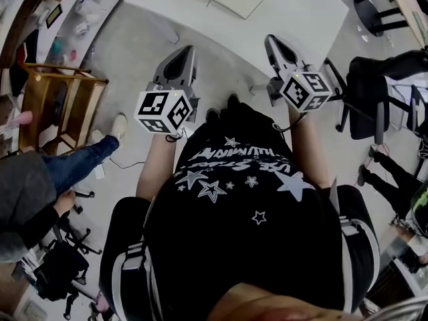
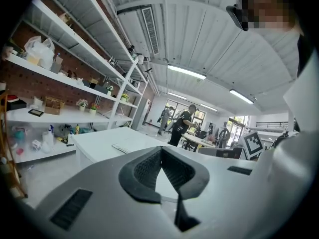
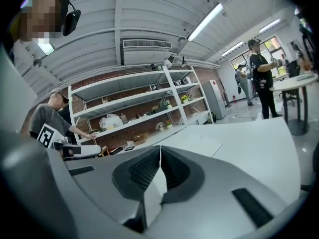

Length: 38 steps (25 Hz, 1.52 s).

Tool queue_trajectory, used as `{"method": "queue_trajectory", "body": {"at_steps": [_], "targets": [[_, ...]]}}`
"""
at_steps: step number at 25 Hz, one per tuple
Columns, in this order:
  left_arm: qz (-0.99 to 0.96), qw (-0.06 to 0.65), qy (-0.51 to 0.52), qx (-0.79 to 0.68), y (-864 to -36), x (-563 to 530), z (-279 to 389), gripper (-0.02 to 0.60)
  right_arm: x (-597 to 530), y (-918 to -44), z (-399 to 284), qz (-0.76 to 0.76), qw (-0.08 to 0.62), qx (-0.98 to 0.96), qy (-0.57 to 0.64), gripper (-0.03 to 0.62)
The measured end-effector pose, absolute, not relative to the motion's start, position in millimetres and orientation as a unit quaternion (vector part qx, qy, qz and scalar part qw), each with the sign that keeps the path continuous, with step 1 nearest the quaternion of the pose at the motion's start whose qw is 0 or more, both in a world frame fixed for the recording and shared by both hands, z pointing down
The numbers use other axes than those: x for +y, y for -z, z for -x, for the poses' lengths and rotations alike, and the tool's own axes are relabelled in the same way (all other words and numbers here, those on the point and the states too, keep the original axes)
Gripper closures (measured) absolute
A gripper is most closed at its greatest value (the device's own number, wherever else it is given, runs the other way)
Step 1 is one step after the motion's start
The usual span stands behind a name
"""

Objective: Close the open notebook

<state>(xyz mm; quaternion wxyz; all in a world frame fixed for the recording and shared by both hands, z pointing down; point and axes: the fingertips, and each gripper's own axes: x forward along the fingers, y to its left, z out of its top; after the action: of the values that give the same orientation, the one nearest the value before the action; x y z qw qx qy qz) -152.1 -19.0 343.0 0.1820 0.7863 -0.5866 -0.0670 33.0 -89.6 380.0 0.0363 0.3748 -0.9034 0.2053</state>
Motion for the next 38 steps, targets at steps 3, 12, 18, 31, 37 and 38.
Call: {"method": "queue_trajectory", "body": {"at_steps": [3, 12, 18, 31, 37, 38], "targets": [[-0.784, 0.181, 0.063, -0.590, -342.1, -38.8, 149.0, 0.569, -111.2, -380.7, -34.7, -0.370, 0.032, -0.905, -0.209, 0.585], [-0.766, 0.159, 0.050, -0.621, -322.3, -90.4, 149.7, 0.569, -177.0, -376.7, -14.3, -0.319, 0.033, -0.925, -0.204, 0.585], [-0.751, 0.150, 0.038, -0.642, -327.2, -106.9, 156.2, 0.569, -195.2, -387.8, 6.8, -0.288, 0.046, -0.935, -0.199, 0.585], [-0.746, 0.161, 0.024, -0.645, -341.9, -159.1, 199.9, 0.569, -226.1, -414.7, 62.8, -0.277, 0.129, -0.936, -0.175, 0.585], [-0.767, 0.167, 0.004, -0.619, -362.0, -211.3, 229.9, 0.569, -247.7, -438.8, 112.1, -0.283, 0.186, -0.929, -0.147, 0.583], [-0.770, 0.171, -0.003, -0.615, -367.9, -219.9, 234.6, 0.569, -250.9, -444.4, 121.7, -0.283, 0.197, -0.928, -0.144, 0.581]]}}
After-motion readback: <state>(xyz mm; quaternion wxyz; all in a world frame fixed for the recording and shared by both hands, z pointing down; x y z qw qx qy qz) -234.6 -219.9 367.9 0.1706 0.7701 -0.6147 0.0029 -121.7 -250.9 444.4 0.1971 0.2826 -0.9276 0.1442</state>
